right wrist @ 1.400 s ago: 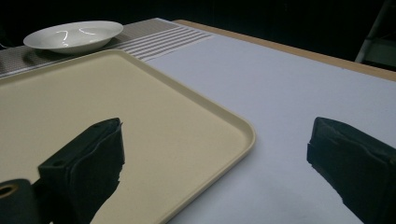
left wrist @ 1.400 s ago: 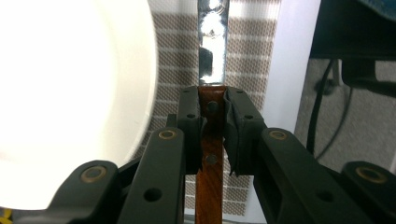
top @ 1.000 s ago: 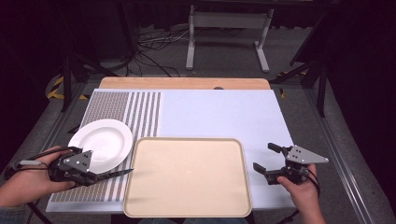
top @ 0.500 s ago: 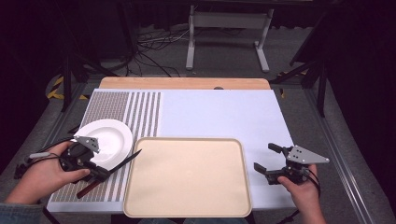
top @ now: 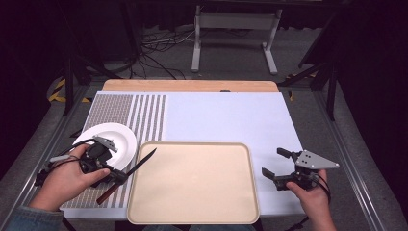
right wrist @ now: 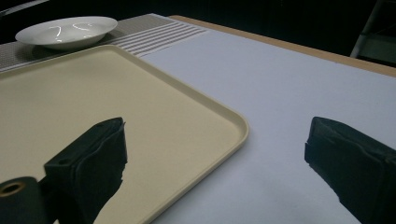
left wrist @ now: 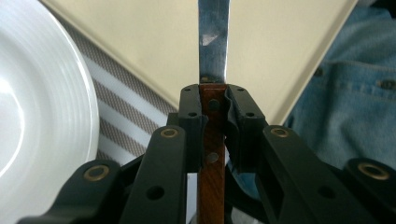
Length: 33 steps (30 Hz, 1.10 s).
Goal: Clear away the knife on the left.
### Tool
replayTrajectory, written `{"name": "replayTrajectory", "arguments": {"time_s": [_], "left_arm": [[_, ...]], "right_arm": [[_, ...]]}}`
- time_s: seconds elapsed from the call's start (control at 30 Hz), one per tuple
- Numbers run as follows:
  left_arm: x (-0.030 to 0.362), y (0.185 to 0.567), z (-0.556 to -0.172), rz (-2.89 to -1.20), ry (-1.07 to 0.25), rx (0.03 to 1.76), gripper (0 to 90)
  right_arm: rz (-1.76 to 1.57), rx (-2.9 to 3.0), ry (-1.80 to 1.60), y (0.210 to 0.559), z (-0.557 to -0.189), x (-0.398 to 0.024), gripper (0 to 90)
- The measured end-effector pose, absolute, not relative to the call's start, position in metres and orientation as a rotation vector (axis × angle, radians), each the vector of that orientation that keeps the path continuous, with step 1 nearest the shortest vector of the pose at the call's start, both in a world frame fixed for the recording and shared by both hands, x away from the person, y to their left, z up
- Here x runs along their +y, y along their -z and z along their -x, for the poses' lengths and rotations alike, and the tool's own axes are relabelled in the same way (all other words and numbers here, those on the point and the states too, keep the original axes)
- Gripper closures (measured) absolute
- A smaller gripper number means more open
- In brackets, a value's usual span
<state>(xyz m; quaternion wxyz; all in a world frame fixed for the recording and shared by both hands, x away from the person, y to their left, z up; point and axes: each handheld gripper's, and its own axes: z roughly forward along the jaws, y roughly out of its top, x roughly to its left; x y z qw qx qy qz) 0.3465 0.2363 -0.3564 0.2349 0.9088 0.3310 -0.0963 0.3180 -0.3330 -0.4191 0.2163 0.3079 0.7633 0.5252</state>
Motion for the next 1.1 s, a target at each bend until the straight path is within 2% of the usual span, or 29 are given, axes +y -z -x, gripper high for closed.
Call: {"name": "replayTrajectory", "arguments": {"time_s": [0.67, 1.1], "left_arm": [[0.198, 0.375, -0.354, -2.45, 0.315, 0.993, 77.8], [0.174, 0.391, -0.355, -2.491, 0.37, 1.021, 77.8]], "right_arm": [[-0.855, 2.12, -1.455, 0.42, -0.318, -0.333, 6.1], [-0.857, 2.119, -1.467, 0.421, -0.319, -0.333, 6.1]]}}
